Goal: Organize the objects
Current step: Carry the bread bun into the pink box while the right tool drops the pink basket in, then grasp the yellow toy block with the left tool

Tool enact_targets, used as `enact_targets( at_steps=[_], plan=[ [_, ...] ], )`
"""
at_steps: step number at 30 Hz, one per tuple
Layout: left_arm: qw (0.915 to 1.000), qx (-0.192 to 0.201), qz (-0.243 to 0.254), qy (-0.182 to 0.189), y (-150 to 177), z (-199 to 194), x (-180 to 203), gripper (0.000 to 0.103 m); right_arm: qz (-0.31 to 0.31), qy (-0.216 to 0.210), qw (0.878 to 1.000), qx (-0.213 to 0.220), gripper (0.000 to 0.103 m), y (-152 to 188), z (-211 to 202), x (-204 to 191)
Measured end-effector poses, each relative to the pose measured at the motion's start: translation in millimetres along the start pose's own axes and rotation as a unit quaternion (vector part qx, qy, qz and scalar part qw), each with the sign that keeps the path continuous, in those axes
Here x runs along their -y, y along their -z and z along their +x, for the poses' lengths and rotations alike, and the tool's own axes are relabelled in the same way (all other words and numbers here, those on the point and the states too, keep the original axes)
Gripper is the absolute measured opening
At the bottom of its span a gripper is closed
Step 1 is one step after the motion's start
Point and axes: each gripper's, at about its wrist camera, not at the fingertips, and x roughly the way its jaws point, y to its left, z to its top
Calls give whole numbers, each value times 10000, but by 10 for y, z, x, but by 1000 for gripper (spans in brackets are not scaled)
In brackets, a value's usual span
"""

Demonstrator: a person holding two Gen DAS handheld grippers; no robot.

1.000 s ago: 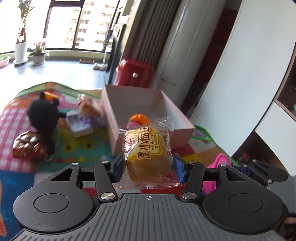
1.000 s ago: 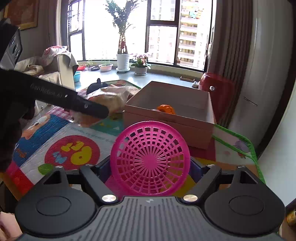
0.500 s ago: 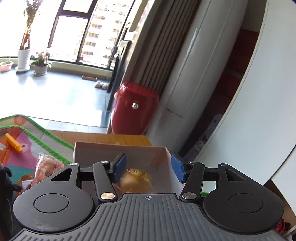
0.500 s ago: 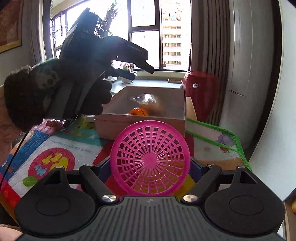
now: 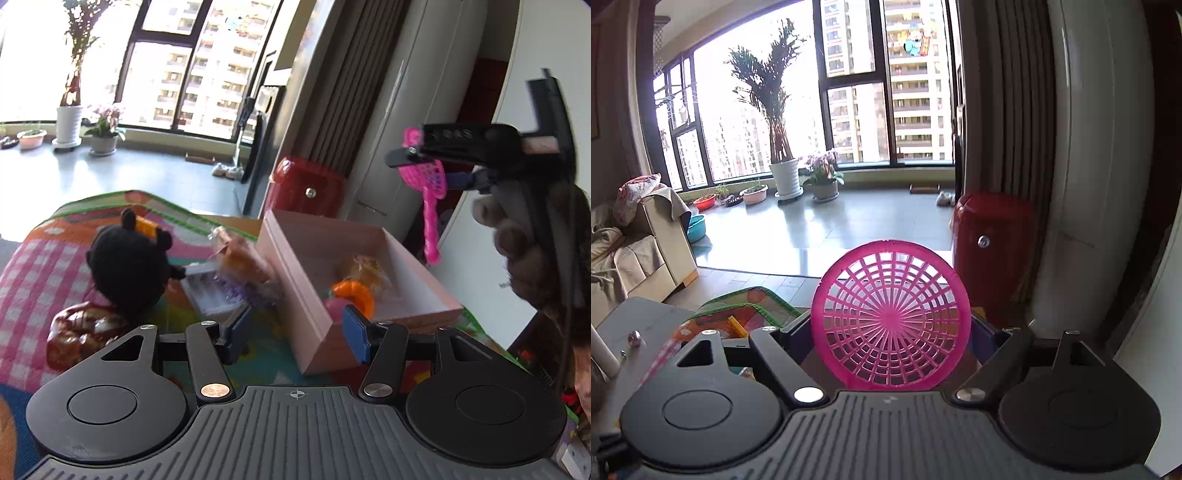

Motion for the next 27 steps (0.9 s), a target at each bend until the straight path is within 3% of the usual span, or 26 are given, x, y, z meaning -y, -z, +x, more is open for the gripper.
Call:
enact_targets(
  at_steps=[5, 10, 14, 17, 20, 23, 25, 27],
  plan=[
    [9995, -215, -214, -123, 110, -107, -279, 59, 303, -125, 9953, -908, 86, 177, 579, -151],
    [9991, -236, -186, -307, 234, -142, -440, 59, 106, 191, 9979, -608, 96, 386, 358, -94],
    [9991, -271, -212, -262, 292, -59, -420, 59, -549, 567, 9964, -308, 98, 585, 29, -109],
    [9996, -171, -160, -131, 197, -81, -387, 59, -788, 536, 9952, -224, 98, 741, -164, -206],
    [9996, 18, -289, -62, -149, -107, -492, 60, -1180, 388, 9922, -122, 99, 930, -304, -345],
    [9970, 153, -564, -504, -684, 25, -706, 59, -1409, 295, 9896, 60, 101, 1108, -416, -463],
    [9936, 4, -784, -809, -1052, 242, -880, 59, -1317, 146, 9910, 174, 103, 1265, -475, -484],
    [9875, -373, -1318, -782, -1350, 554, -1103, 59, -1199, 94, 9925, 229, 103, 1448, -496, -482]
  ],
)
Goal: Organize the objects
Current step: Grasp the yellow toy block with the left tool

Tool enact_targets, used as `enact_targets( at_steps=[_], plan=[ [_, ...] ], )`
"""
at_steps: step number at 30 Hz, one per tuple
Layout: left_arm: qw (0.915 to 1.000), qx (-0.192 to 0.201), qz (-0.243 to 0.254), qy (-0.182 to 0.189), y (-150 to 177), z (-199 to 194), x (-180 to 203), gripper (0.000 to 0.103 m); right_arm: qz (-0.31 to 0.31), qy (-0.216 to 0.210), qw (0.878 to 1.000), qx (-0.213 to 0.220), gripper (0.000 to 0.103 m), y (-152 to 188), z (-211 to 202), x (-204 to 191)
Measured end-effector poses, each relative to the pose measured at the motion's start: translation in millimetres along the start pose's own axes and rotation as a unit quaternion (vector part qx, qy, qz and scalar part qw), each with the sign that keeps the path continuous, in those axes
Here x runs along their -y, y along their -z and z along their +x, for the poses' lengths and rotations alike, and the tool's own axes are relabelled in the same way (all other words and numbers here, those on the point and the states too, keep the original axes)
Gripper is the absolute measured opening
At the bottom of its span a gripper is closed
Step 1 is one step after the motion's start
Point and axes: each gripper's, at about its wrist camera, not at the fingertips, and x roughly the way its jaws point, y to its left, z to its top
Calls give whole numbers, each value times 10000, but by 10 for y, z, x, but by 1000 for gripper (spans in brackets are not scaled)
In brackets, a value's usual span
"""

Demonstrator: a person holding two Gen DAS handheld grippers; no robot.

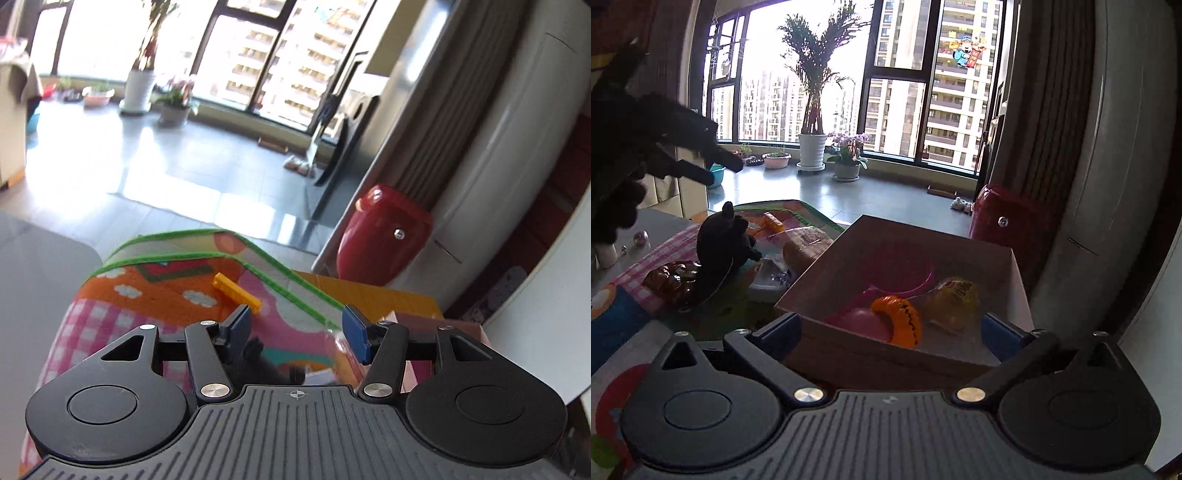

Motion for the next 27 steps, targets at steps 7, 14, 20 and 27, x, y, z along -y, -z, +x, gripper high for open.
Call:
enact_targets(
  at_steps=[7, 14, 20, 27],
  plan=[
    [9779, -1264, -1552, -604, -448, 1118, -266, 59, 304, 31, 9990, 315, 103, 370, -54, -11],
    [9659, -1539, -1304, -1622, -419, 1670, -250, 58, 457, -103, 9980, 425, 103, 420, -87, 60],
    [9693, -1318, -497, -2017, -377, 1678, -40, 15, 288, -85, 9983, 504, 103, 440, -100, -13],
    [9848, -929, 622, -1326, -62, 1021, 259, 15, 462, -105, 9985, 285, 103, 418, -21, 45]
  ],
)
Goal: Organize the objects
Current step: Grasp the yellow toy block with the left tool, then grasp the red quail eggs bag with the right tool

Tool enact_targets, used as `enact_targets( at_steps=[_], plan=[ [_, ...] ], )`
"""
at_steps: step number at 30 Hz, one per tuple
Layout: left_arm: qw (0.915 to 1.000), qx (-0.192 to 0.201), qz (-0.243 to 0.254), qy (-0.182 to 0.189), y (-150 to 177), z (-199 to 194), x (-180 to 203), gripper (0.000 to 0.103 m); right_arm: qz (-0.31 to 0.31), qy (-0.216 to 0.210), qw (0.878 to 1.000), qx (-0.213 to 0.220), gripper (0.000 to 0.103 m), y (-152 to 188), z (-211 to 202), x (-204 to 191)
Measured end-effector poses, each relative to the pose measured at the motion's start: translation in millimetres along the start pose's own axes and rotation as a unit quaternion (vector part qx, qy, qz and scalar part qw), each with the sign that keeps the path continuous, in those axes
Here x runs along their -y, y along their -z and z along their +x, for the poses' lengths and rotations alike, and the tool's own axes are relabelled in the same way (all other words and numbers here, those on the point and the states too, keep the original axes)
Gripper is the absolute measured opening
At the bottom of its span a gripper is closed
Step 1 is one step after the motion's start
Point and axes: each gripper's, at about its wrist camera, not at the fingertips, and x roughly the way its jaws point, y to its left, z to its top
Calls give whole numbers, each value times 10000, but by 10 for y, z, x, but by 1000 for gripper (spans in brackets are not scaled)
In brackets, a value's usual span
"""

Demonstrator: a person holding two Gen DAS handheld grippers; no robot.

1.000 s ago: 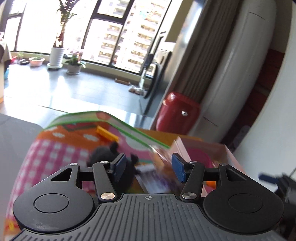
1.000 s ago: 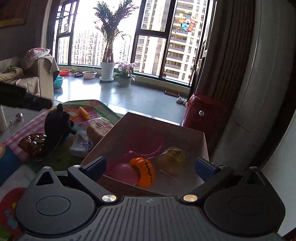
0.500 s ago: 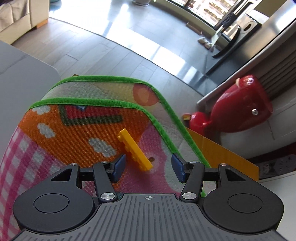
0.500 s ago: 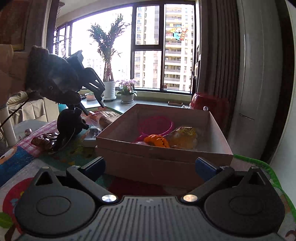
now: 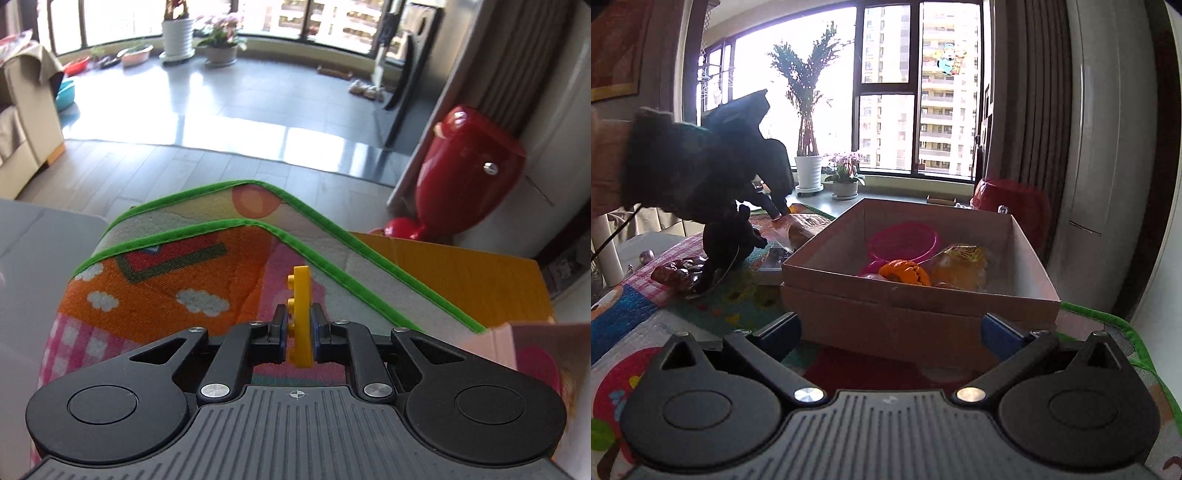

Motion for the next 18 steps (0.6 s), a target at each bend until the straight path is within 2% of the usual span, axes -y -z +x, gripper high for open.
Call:
enact_targets(
  at_steps=[2, 4, 6, 8, 12, 17, 18],
  plan=[
    [9984, 265, 231, 432, 212, -380, 5, 15, 24, -7, 10000, -91, 103, -5, 30, 8],
    [9938, 436, 245, 989, 459, -772, -83, 15, -14, 26, 9998, -213, 103, -9, 72, -11],
    [9898, 558, 317, 1269, 761, -1098, -213, 15, -159, 100, 9994, -281, 103, -10, 92, -74],
    [9887, 668, 447, 1262, 1087, -1324, -350, 15, -442, 39, 9985, -333, 103, -21, 89, -222],
    [9905, 671, 348, 1151, 1624, -1505, -722, 15, -895, -598, 9930, -486, 103, -122, 96, -683],
    [9918, 836, -68, 963, 1985, -1665, -1287, 15, -1410, -1267, 9799, -624, 102, -293, 273, -1347],
    [9917, 952, -124, 852, 2033, -1720, -1395, 15, -1353, -1436, 9775, -745, 98, -336, 342, -1451]
  ],
)
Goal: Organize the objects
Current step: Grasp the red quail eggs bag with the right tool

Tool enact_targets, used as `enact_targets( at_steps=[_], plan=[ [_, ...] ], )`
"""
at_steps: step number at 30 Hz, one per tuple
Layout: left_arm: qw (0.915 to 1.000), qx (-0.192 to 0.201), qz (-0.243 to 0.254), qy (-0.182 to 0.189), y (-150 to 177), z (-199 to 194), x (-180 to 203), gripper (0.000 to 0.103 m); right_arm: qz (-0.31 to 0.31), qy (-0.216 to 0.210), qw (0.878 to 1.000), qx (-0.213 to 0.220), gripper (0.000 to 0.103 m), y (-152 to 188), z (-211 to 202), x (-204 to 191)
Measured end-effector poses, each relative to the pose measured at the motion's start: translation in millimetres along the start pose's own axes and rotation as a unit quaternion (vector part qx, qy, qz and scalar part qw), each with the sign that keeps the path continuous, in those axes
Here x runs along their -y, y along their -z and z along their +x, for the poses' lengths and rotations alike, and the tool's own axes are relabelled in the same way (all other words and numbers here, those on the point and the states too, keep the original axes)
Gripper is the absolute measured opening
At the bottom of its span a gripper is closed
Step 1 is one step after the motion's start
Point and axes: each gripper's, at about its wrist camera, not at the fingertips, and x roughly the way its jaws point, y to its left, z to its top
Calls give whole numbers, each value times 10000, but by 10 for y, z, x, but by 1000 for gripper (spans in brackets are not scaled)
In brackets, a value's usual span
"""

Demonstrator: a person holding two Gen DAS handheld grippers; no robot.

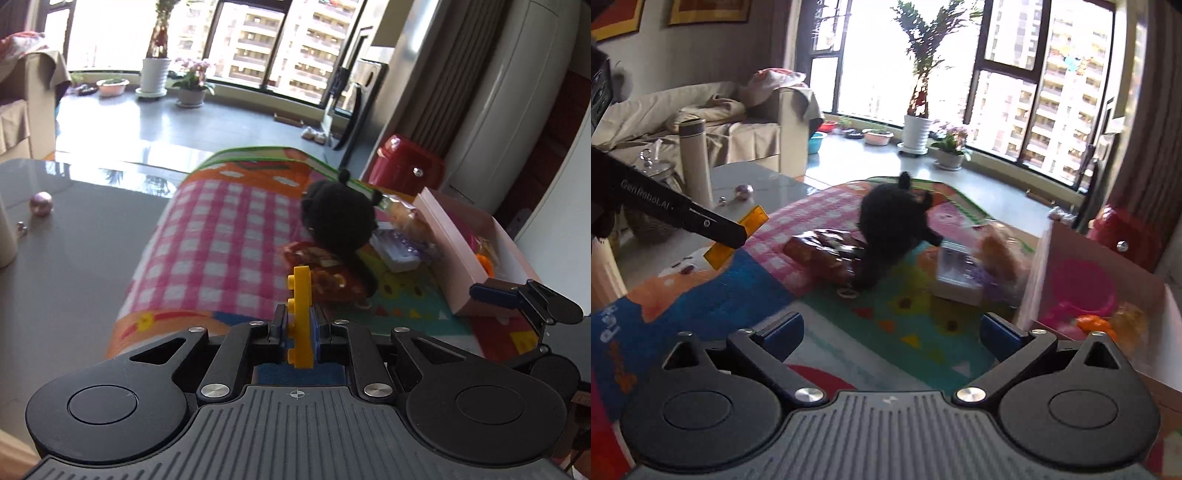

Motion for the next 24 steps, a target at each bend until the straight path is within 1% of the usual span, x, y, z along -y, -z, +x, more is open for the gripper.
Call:
enact_targets(
  at_steps=[1, 3, 5, 6, 9, 11, 14, 17, 18, 19, 20, 22, 24],
  plan=[
    [9999, 114, -20, -122, 13, -58, -90, 15, 114, -204, 9997, -115, 94, -73, 94, -50],
    [9990, 287, -90, -321, 32, -135, -242, 15, 492, -564, 9966, -339, 94, -202, 303, -127],
    [9986, 330, -265, -303, 57, -159, -381, 15, 847, -712, 9924, -530, 94, -276, 521, -193],
    [9986, 331, -343, -233, 74, -153, -434, 15, 958, -674, 9913, -608, 94, -303, 617, -219],
    [9978, 336, -569, -66, 135, -112, -561, 15, 1198, -362, 9886, -835, 94, -371, 933, -287],
    [9971, 353, -667, -19, 164, -94, -618, 15, 1137, -130, 9901, -814, 96, -434, 1063, -340],
    [9966, 340, -753, -6, 201, -63, -654, 15, 959, 83, 9920, -820, 99, -524, 1245, -400],
    [9961, 300, -825, 33, 230, -52, -678, 15, 904, 174, 9924, -813, 99, -587, 1353, -399],
    [9961, 289, -835, 45, 238, -56, -676, 15, 888, 134, 9926, -821, 96, -592, 1351, -393],
    [9961, 282, -833, 61, 250, -61, -667, 15, 859, 91, 9929, -818, 90, -593, 1329, -394],
    [9962, 272, -825, 81, 257, -63, -650, 15, 812, 73, 9932, -834, 87, -590, 1284, -396],
    [9964, 239, -799, 142, 274, -48, -591, 15, 704, 69, 9934, -900, 83, -564, 1193, -383],
    [9968, 187, -732, 252, 289, -33, -502, 15, 629, -27, 9935, -952, 82, -476, 1031, -331]
  ],
)
